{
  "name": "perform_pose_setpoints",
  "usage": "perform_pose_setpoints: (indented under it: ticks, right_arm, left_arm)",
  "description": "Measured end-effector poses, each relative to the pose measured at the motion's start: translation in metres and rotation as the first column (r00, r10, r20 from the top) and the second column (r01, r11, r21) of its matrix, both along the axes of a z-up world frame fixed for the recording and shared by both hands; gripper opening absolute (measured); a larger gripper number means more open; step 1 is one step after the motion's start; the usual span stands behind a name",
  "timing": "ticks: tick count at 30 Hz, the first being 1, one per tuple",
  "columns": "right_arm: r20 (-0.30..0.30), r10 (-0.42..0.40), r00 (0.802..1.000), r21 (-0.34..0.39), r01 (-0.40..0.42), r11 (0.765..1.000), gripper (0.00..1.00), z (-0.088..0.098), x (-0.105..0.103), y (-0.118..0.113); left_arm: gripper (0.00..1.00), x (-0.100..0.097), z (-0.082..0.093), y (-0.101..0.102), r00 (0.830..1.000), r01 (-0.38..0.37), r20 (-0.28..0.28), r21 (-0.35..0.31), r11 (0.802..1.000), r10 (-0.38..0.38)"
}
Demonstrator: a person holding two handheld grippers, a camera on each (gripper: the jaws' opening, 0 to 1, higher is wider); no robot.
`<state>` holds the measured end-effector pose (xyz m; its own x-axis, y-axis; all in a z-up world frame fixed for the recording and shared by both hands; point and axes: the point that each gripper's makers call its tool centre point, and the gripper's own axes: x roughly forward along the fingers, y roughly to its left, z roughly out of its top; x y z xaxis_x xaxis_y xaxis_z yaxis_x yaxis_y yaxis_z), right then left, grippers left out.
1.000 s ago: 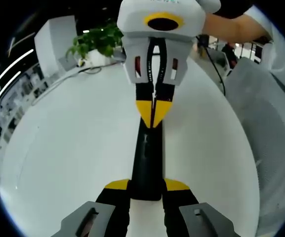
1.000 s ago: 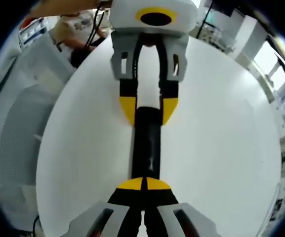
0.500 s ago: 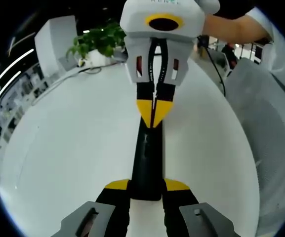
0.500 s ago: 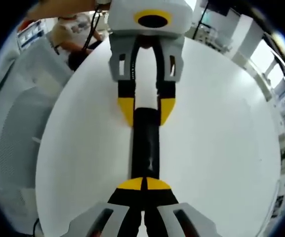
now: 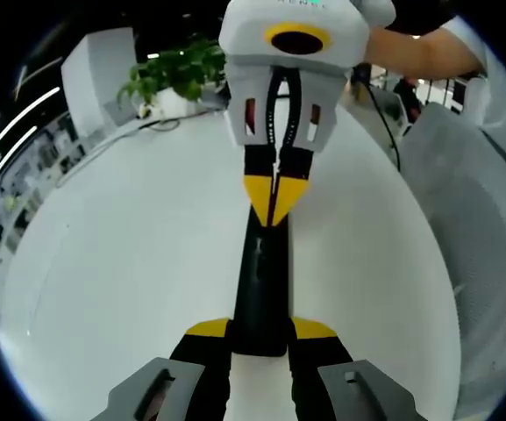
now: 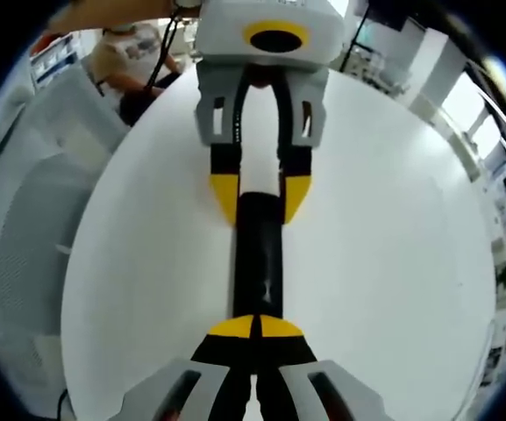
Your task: Press the specified remote control buttons in sequence, fully releasing each button before pressing the next.
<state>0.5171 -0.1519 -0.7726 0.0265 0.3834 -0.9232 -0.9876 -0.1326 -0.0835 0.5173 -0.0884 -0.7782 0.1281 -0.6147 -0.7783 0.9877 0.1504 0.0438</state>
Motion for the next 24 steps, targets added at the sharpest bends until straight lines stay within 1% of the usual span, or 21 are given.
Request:
perform_pose_setpoints:
  ticks: [12,18,24]
  right_arm:
    - [-0.004,0.008,1.000,0.011,-0.008,1.000,0.00,0.004,-0.001,0.000]
    - [0.005,0.005,1.000,0.033,-0.005,0.999,0.00,0.011,0.003,0.005]
    - [0.018,0.016,1.000,0.034,-0.017,0.999,0.00,0.013,0.007,0.009]
  left_arm:
    - [0.24,0.000,0.000,0.000,1.000,-0.002,0.002,-0.003,1.000,0.002]
    - [0.24,0.000,0.000,0.000,1.000,0.000,0.002,-0.002,1.000,0.000]
    - [0.24,0.000,-0.001,0.000,1.000,-0.002,0.003,-0.002,1.000,0.002]
